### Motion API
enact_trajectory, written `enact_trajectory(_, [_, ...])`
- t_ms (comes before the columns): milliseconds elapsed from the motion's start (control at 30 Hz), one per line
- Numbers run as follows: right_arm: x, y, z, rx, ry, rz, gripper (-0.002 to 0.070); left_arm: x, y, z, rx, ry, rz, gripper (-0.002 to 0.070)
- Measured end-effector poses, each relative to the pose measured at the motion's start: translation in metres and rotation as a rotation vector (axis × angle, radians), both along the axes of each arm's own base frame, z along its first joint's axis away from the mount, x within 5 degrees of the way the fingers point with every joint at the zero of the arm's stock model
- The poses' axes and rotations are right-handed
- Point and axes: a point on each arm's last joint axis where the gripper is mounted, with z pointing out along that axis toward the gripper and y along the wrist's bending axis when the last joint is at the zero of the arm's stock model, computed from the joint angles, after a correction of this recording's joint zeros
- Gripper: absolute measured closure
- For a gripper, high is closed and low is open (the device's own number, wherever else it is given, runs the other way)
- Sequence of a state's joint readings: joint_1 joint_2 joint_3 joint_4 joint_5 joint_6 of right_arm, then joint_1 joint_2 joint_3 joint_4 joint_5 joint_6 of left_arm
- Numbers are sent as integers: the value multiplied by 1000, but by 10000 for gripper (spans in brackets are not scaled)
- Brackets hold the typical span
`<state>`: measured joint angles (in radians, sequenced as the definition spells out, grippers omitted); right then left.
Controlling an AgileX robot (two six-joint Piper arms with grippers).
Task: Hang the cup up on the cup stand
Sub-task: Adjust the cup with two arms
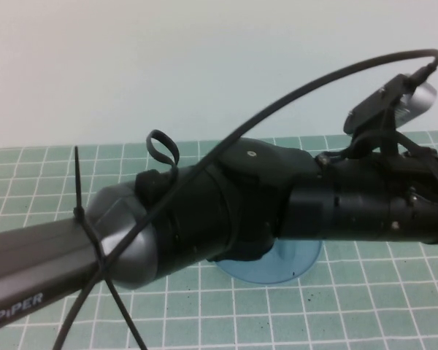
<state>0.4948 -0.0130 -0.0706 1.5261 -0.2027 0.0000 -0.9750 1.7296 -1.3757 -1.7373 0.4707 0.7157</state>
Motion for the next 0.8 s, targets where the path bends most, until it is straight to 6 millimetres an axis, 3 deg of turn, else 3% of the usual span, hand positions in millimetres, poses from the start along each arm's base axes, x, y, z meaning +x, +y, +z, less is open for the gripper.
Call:
enact_trajectory(300, [1,-4,0,38,16,-39,1,-8,-5,2,-8,64,-1,666])
enact_trajectory(533, [2,-6,0,57,23,-58,1,-15,-12,20,-48,-40,-35,666])
enact_trajectory(800, [3,-10,0,177,60,-80,1,-21,-13,21,-56,-38,-69,666])
